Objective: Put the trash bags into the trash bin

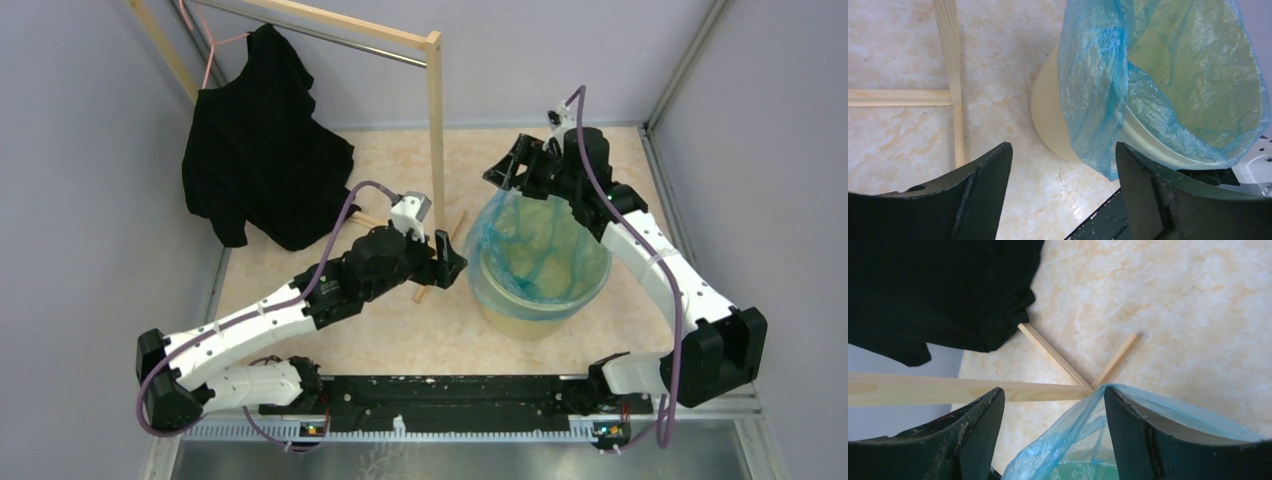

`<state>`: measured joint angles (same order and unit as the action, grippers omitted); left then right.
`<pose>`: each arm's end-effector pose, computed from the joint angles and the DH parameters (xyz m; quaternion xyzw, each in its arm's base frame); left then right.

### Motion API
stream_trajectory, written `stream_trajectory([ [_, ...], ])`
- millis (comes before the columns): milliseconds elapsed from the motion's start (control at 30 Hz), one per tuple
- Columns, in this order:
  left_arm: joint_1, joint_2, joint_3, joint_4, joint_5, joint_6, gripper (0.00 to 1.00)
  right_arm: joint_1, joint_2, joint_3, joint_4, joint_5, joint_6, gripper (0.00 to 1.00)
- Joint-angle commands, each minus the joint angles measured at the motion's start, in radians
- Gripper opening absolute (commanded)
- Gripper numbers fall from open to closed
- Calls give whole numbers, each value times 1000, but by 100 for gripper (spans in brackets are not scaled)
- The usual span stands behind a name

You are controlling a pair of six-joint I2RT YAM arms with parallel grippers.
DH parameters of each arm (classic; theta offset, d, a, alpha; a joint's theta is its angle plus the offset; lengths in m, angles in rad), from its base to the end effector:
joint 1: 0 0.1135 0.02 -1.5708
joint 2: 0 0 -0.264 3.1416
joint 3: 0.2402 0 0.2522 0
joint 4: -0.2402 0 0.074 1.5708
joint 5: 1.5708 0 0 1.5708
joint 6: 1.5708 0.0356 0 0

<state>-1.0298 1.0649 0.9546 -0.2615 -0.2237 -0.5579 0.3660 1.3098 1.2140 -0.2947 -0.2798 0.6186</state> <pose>0.1321 -0.2046 0.3376 0.1306 0.8124 -0.3352 0.4588 0.2780 0.1171 0.3637 0.0267 0.8260 0.3626 0.4309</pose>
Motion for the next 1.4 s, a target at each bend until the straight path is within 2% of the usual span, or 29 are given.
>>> stream_trajectory([
  [0,68,20,37,82,83,-27,79,8,18,68,-85,34,-149,73],
  [133,180,1,-57,195,332,-116,77,9,43,98,-140,-77,-275,73],
  [267,197,-9,-128,295,426,-167,78,23,77,146,-211,-124,-368,71],
  [400,193,-6,-162,355,506,-166,89,35,84,158,-200,-128,-352,71],
  [633,148,33,-125,290,411,-98,90,61,81,151,-164,-140,-302,71],
  [733,146,76,-83,217,355,-99,84,64,74,149,-162,-131,-299,71],
  [800,145,102,-65,211,354,-100,83,65,67,142,-154,-129,-295,71],
  [967,145,127,-60,233,337,-114,88,69,67,129,-152,-136,-295,71],
  [1133,146,135,-79,163,182,-178,78,87,67,111,-152,-141,-299,71],
  [1367,148,165,-106,148,194,-210,75,109,59,87,-146,-136,-298,71],
])
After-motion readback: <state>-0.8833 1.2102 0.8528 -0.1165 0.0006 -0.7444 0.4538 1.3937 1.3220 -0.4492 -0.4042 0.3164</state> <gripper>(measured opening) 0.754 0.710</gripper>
